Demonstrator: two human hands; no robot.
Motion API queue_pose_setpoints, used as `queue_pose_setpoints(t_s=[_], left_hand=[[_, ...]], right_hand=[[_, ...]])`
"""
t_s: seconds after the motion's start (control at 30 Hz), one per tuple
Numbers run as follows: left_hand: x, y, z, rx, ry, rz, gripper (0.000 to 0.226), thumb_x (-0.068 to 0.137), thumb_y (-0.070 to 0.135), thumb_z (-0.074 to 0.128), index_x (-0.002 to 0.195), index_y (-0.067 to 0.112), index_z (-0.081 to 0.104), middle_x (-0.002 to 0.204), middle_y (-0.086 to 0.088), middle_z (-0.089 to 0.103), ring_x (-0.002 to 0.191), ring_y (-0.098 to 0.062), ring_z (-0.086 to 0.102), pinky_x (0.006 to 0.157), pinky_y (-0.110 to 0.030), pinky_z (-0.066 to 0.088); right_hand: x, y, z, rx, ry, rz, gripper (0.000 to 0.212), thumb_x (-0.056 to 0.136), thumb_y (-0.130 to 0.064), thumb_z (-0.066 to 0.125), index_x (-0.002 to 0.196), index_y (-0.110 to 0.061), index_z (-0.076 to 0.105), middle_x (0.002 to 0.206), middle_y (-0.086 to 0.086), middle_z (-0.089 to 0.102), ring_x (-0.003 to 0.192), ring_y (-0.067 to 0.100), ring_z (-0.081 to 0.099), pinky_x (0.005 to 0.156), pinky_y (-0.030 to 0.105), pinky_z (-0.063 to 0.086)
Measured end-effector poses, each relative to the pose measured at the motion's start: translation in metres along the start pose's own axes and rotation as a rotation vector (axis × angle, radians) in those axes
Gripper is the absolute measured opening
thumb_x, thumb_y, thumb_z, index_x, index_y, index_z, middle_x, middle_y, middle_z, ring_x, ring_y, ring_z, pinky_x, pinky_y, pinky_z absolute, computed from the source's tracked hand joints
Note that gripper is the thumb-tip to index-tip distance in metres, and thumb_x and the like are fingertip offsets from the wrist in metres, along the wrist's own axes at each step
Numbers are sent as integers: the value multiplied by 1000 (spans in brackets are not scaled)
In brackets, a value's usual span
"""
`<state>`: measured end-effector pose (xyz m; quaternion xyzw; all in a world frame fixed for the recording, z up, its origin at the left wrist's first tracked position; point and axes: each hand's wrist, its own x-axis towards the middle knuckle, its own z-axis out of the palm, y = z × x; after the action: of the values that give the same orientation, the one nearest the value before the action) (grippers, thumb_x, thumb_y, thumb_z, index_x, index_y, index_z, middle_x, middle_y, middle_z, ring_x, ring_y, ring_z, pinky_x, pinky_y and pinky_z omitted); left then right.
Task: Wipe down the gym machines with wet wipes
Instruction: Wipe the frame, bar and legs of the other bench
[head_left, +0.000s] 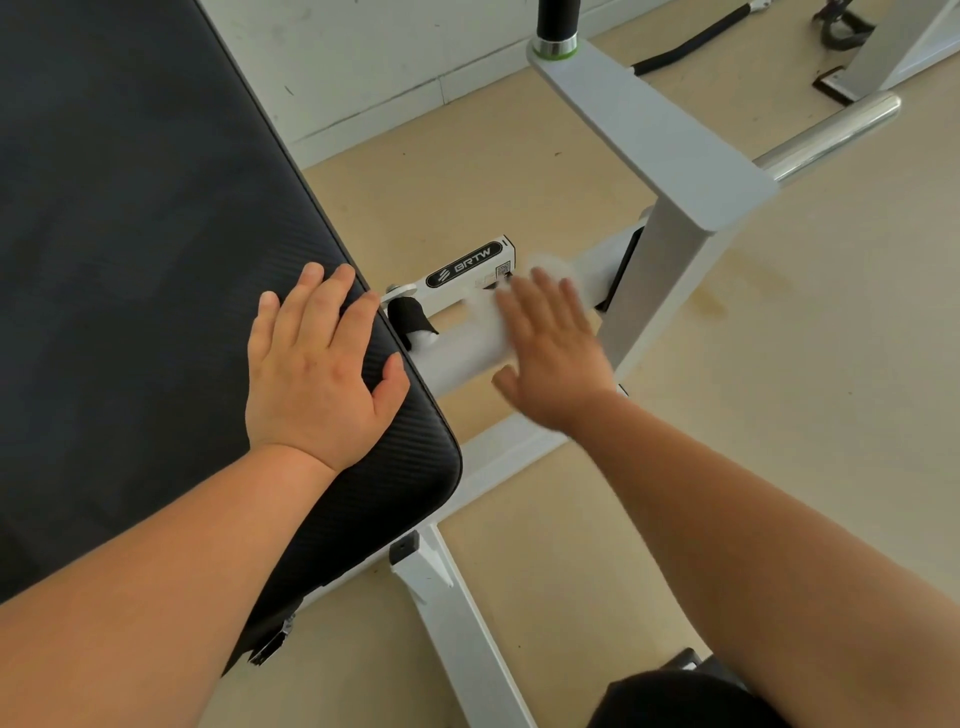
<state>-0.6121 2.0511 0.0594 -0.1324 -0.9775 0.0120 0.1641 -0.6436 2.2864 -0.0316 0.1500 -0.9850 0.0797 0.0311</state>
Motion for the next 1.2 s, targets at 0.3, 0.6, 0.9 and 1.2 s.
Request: queue_pose_setpoints(t_s=[0.3,0.6,0.9,1.2], left_hand=[[-1,0,0,-6,10,-2,56,92,41,48,138,10,53,153,-14,42,147,-34,30,121,-57,19],[0,-3,2,0,19,1,57,92,42,47,138,10,53,153,-14,43,147,-34,30,121,-58,19],[0,-3,2,2,8,1,57,93,43,46,138,10,54,154,-13,42,148,-34,29,122,-57,18],[0,-1,3,-12,36,2,56,92,42,49,136,9,56,153,-14,43,147,-34,31,122,-56,17]], right_hand=[[-8,-36,1,12,-68,-277,92,80,-52,36,161,-8,27,165,17,30,154,35,21,128,46,1],[3,-17,-11,5,-48,-9,98,79,-59,39,161,-7,23,167,21,20,157,38,9,128,48,-6],[10,19,-7,29,-24,106,94,85,-64,26,161,-9,22,169,18,15,158,35,3,128,47,-6],[-20,-28,13,7,42,-256,83,95,-49,43,164,-12,13,171,15,8,158,32,1,128,47,-2]])
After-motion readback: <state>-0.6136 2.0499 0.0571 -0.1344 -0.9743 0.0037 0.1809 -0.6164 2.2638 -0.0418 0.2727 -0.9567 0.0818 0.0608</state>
